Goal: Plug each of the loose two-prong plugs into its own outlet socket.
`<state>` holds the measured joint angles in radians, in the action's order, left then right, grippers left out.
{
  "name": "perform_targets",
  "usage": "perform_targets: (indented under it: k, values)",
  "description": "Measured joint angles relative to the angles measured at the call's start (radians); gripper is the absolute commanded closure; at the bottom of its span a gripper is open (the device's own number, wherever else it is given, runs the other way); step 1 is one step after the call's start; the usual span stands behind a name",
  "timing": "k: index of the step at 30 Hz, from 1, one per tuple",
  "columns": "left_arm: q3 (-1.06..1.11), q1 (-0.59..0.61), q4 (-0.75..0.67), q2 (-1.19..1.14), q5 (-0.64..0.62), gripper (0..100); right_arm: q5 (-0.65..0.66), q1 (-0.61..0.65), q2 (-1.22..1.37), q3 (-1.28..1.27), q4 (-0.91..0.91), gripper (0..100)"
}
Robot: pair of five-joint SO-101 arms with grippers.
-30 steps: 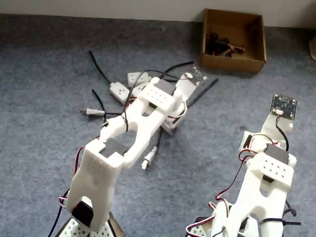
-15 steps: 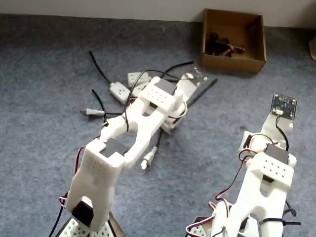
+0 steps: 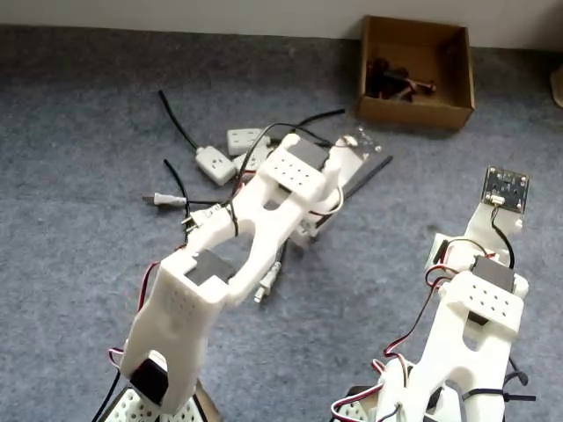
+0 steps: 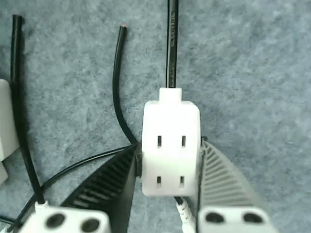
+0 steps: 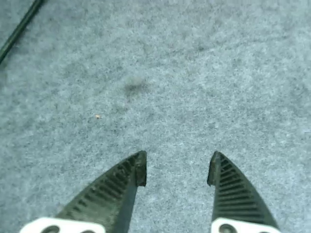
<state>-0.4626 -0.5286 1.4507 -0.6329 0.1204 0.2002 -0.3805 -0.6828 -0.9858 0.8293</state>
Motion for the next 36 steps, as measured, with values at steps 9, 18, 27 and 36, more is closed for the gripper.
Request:
perform_targets:
  k: [9,18,27,36]
  values:
    - [-0.071,-0.014,0.101,0.0,0.051,99,0.0,0.002,0.0,0.0,0.0,79.6]
    - [-0.072,-0.117,0.176,0.0,0.054,99,0.0,0.002,0.0,0.0,0.0,79.6]
    - [-0.072,-0.114,0.253,0.157,0.054,99,0.0,0.002,0.0,0.0,0.0,79.6]
    - [0.083,-0.172,0.262,0.299,0.094,99,0.0,0.002,0.0,0.0,0.0,79.6]
